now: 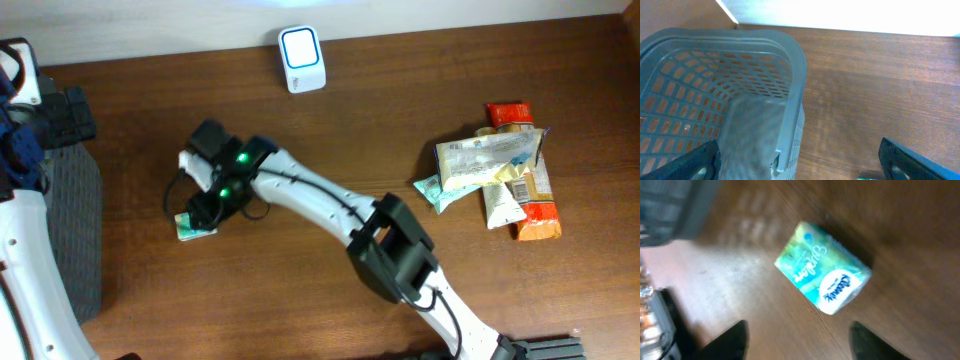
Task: Scan the item barcode
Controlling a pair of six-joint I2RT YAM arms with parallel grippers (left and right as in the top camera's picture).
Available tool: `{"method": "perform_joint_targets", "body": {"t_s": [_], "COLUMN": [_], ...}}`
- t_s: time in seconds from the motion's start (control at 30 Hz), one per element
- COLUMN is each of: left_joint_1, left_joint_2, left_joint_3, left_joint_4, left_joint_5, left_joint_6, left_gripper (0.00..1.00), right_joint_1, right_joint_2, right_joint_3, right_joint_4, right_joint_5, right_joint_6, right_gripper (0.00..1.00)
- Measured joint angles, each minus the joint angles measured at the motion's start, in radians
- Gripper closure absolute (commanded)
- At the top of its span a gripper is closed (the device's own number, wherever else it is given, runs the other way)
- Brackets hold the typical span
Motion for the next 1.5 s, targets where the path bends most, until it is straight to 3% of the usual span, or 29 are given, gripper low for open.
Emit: {"method": "perform_joint_targets", "body": {"t_s": [0.07,0.17,0.47,0.53,0.63,0.8,0.9,1.0,1.17,1.23,1.37,1.4,1.5], "left_joint_1": [0.0,0.0,0.0,0.0,0.0,0.0,0.0,0.0,0.0,0.0,0.0,0.0,0.0], "left_joint_2": [0.0,0.0,0.0,0.0,0.0,0.0,0.0,0.0,0.0,0.0,0.0,0.0,0.0], "left_joint_3": [0.0,0.0,0.0,0.0,0.0,0.0,0.0,0.0,0.0,0.0,0.0,0.0,0.0], "left_joint_4": [0.0,0.0,0.0,0.0,0.0,0.0,0.0,0.0,0.0,0.0,0.0,0.0,0.0], "left_joint_5": [0.0,0.0,0.0,0.0,0.0,0.0,0.0,0.0,0.0,0.0,0.0,0.0,0.0], "left_joint_6": [0.0,0.0,0.0,0.0,0.0,0.0,0.0,0.0,0.0,0.0,0.0,0.0,0.0], "left_gripper": [0.01,0.01,0.01,0.01,0.01,0.01,0.01,0.01,0.01,0.01,0.01,0.01,0.01], "right_joint_1": [0.04,0.04,0.034,0.029,0.007,-0.042,-0.101,-0.182,-0.232,-0.229,-0.227,-0.226,-0.216], "right_joint_2": [0.02,0.037,0.081,0.092,0.123,0.123,0.122,0.122,0.118,0.118,0.118,0.118,0.118], "right_joint_3": [0.0,0.0,0.0,0.0,0.0,0.0,0.016,0.116,0.162,0.162,0.162,0.162,0.175], "right_joint_4": [0.0,0.001,0.048,0.069,0.089,0.027,-0.109,-0.391,-0.437,-0.419,-0.398,-0.396,-0.398], "right_joint_5": [0.1,0.159,0.151,0.114,0.014,-0.064,-0.123,-0.104,0.198,0.278,0.352,0.365,0.402], "right_joint_6": [0.065,0.139,0.196,0.188,0.171,0.151,-0.022,-0.349,-0.782,-0.979,-1.255,-1.297,-1.402], "right_gripper": [0.61,0.62,0.69,0.75,0.96,0.96,0.96,0.96,0.96,0.81,0.71,0.71,0.59]}}
